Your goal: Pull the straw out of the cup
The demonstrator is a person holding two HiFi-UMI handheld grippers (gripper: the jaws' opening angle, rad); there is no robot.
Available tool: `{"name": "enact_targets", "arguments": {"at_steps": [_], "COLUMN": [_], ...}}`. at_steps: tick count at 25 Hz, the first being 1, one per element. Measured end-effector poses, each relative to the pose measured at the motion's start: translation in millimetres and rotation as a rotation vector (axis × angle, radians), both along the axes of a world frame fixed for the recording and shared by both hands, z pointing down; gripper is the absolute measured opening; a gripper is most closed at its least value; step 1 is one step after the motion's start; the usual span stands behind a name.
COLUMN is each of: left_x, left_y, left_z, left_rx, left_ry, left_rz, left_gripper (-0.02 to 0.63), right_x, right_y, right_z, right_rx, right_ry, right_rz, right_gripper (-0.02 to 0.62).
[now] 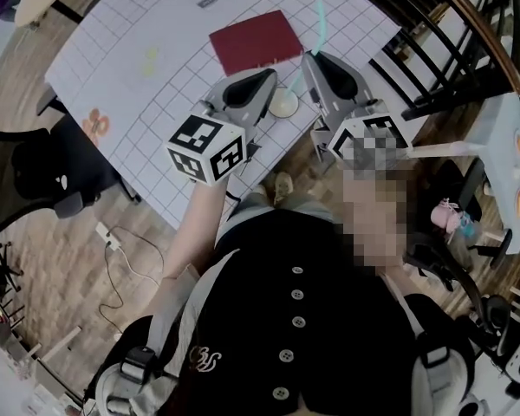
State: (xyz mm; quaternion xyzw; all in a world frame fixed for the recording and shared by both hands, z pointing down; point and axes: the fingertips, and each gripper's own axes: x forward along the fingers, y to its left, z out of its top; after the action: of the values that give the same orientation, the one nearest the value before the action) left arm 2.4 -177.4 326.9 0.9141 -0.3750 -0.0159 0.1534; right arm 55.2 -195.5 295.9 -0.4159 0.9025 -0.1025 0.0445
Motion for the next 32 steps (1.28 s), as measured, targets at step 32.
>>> {"name": "enact_targets", "arguments": {"at_steps": [32], "left_x": [12.2], "left_y": [6.8], "left_z": [-16.6], "left_rx": [0.066], "left_ry": [0.052], "left_rz": [0.052], "left_gripper": [-0.002], "right_x": [33.8], "right_y": [33.2], "right_z": [-39.2], "right_rx": [0.088], "right_ry": [-0.231], "right_rz": [0.018], "right_gripper": [0.025]}}
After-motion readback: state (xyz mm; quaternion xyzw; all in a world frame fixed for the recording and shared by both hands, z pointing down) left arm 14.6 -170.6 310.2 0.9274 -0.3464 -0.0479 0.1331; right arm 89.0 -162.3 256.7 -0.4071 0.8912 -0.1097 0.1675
